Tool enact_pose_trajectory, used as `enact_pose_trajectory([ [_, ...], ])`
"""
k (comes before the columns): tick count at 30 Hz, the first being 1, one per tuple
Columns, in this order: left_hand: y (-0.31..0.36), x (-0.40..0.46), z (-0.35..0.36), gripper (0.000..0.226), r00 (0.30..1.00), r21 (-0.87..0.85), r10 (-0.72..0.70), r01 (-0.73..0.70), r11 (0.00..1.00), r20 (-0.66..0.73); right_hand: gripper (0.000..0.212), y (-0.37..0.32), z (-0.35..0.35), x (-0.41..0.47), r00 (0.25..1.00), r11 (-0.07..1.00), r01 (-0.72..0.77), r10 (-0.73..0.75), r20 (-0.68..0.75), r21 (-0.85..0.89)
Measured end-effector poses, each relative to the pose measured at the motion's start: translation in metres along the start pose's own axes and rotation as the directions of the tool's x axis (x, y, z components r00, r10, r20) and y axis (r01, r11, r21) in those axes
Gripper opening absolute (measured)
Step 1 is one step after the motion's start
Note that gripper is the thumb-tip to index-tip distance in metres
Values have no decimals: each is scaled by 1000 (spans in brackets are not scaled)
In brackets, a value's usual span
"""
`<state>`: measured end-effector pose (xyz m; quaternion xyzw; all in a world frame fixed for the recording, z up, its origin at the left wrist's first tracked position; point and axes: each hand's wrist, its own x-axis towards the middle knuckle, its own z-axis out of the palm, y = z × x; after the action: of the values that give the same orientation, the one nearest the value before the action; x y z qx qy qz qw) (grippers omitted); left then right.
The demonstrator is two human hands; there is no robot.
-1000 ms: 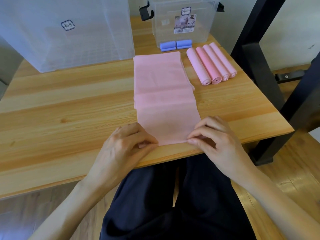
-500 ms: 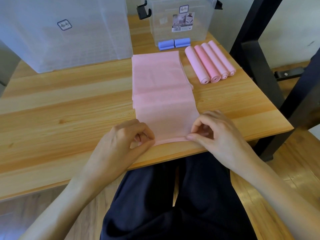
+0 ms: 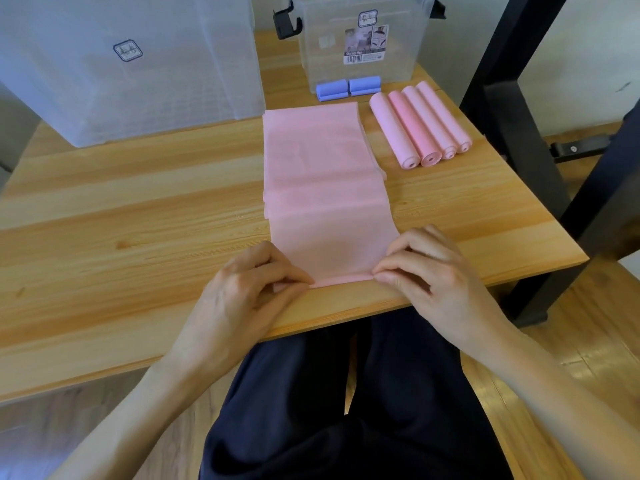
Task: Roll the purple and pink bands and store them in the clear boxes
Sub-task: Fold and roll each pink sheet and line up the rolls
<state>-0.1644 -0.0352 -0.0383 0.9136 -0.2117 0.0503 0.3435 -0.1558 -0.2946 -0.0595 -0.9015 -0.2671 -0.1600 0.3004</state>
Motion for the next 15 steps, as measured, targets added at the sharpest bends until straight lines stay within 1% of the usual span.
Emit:
enact_pose_trajectory([
  [2, 1, 2, -3, 14, 999, 6, -12, 12, 1000, 42, 24, -1, -4, 3, 997, 999, -18, 21, 68, -37],
  [4, 3, 3, -6, 13, 996, 15, -19, 18, 1000, 82, 25, -3, -8, 5, 988, 996, -72, 78, 137, -47],
  [6, 4, 5, -9, 10, 994, 10, -49, 48, 999, 96, 18, -7, -10, 7, 976, 990, -133, 140, 165, -53],
  [8, 5, 6, -8, 7, 997, 24, -49, 48, 999, 67, 8, -9, -8, 8, 977, 984, -167, 174, 127, -64],
  [10, 5, 8, -5, 6, 1000, 106, 20, -21, 994, 8, 10, -10, -6, 8, 983, 983, -171, 174, 50, -67],
  [13, 2, 7, -1, 11, 993, 221, 113, -105, 970, -25, 16, -6, -3, 3, 996, 992, -89, 89, -6, -85],
  [15, 0, 4, 0, 13, 989, 250, 144, -133, 959, -27, 22, -1, -2, -3, 1000, 995, -25, 23, -21, -101],
])
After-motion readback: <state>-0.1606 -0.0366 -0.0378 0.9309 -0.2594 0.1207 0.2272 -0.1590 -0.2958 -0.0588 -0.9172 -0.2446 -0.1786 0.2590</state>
